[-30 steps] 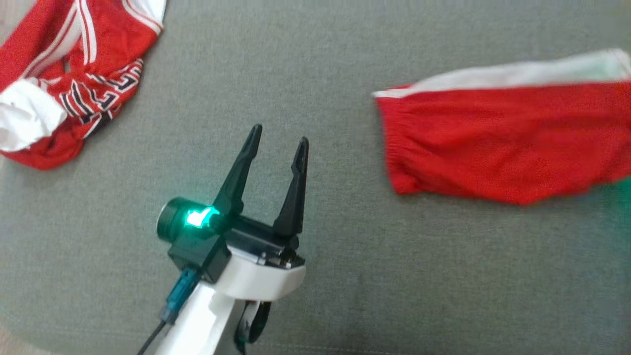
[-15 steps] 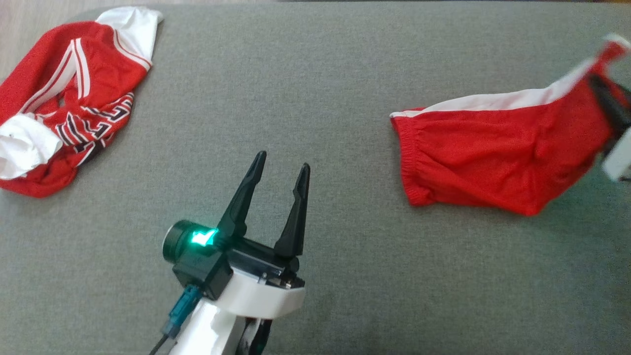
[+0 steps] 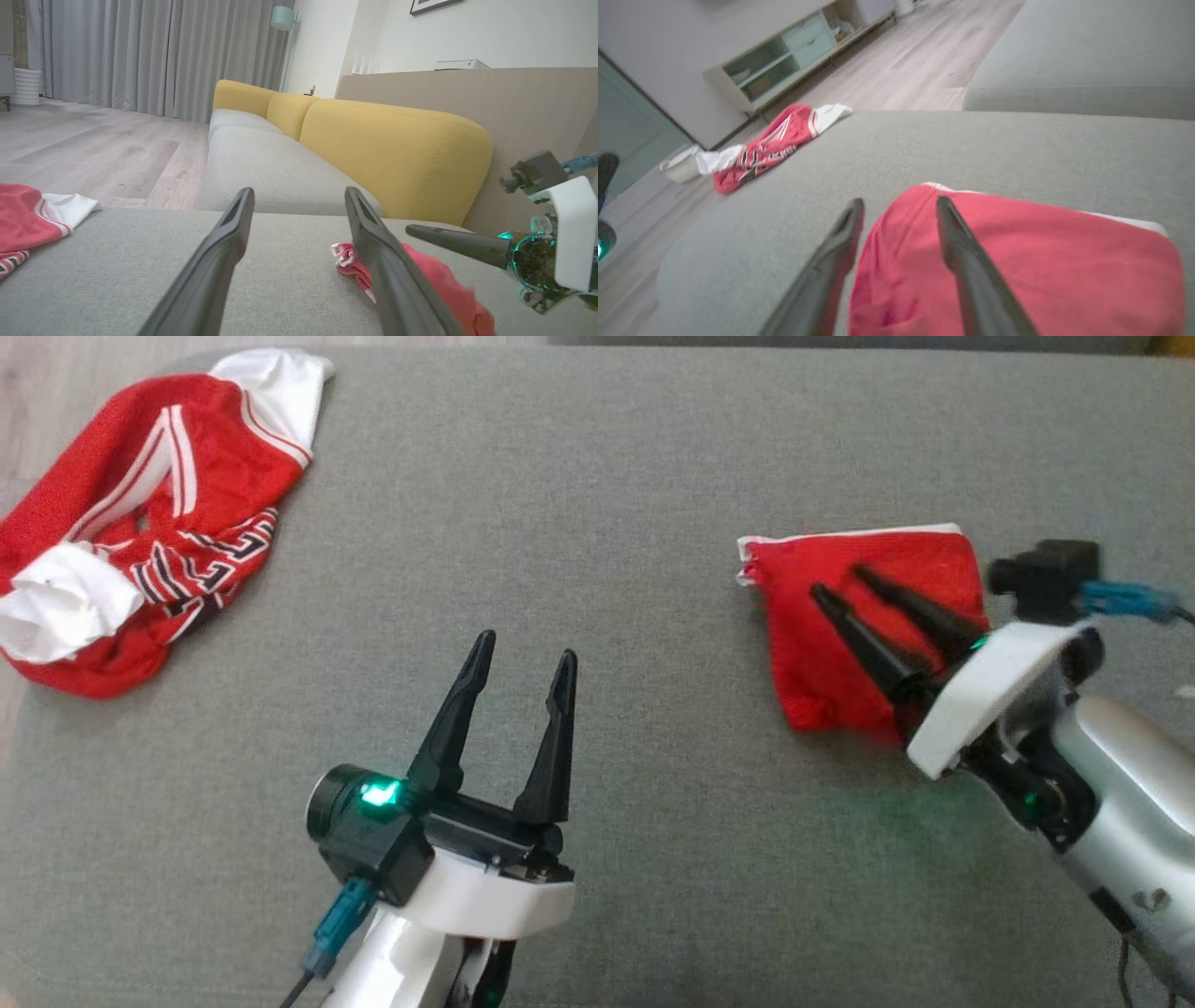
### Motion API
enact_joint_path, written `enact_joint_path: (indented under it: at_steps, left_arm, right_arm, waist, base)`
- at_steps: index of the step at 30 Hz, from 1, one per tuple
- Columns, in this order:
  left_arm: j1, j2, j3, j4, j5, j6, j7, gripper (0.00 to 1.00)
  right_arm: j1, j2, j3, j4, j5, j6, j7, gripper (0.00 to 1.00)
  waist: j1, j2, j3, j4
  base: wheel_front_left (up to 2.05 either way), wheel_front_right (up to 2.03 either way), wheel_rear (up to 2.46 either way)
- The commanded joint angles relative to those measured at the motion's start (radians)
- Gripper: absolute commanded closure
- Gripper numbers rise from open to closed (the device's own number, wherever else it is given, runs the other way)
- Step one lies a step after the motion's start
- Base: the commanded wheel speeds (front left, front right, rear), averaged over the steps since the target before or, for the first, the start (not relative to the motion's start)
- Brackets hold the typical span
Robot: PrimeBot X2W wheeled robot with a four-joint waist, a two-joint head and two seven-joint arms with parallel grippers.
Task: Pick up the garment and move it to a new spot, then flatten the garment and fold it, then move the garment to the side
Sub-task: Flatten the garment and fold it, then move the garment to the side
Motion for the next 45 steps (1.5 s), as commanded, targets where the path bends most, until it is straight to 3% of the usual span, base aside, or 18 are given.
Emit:
enact_joint_path:
  at_steps: [1, 7, 12, 16, 19, 23, 28, 45]
  left_arm:
    - [-0.015, -0.002, 0.037, -0.03, -0.006, 0.008, -0.005, 0.0]
    - [0.022, -0.002, 0.063, 0.004, 0.025, 0.018, -0.005, 0.0]
    - [0.071, -0.001, 0.098, 0.061, 0.061, 0.041, -0.005, 0.0]
    - [0.117, -0.001, 0.145, 0.115, 0.079, 0.094, -0.005, 0.0]
    - [0.139, -0.001, 0.161, 0.135, 0.085, 0.098, -0.005, 0.0]
    - [0.162, -0.001, 0.175, 0.165, 0.095, 0.091, -0.005, 0.0]
    - [0.181, -0.001, 0.198, 0.174, 0.085, 0.115, -0.005, 0.0]
    - [0.218, -0.002, 0.187, 0.178, 0.097, 0.116, -0.005, 0.0]
  right_arm:
    - [0.003, -0.009, -0.04, -0.018, -0.002, 0.007, -0.035, 0.0]
    - [0.103, 0.011, -0.244, 0.073, -0.078, 0.007, -0.26, 0.0]
    - [0.236, 0.067, -0.394, 0.156, -0.211, 0.007, -0.33, 0.0]
    - [0.381, 0.176, -0.594, 0.1, -0.398, 0.007, -0.334, 0.0]
    - [0.5, 0.274, -0.683, 0.025, -0.524, 0.007, -0.334, 0.0]
    - [0.608, 0.351, -0.723, -0.031, -0.625, 0.007, -0.334, 0.0]
    - [0.687, 0.399, -0.724, -0.059, -0.689, 0.007, -0.334, 0.0]
    - [0.727, 0.407, -0.718, -0.061, -0.71, 0.007, -0.334, 0.0]
  waist:
    - [-0.0001, 0.0, -0.01, 0.004]
    - [-0.0001, 0.0, -0.071, -0.015]
    - [-0.0001, 0.0, -0.154, -0.041]
    - [-0.0001, 0.0, -0.221, -0.051]
    - [-0.0001, 0.0, -0.245, -0.049]
    - [-0.0001, 0.0, -0.268, -0.037]
    - [-0.0001, 0.0, -0.297, -0.028]
    - [-0.0001, 0.0, -0.321, -0.016]
  base:
    - [0.0, 0.0, 0.0]
    - [0.0, 0.0, 0.0]
    - [0.0, 0.0, 0.0]
    - [0.0, 0.0, 0.0]
    - [0.0, 0.0, 0.0]
    - [0.0, 0.0, 0.0]
    - [0.0, 0.0, 0.0]
    - [0.0, 0.0, 0.0]
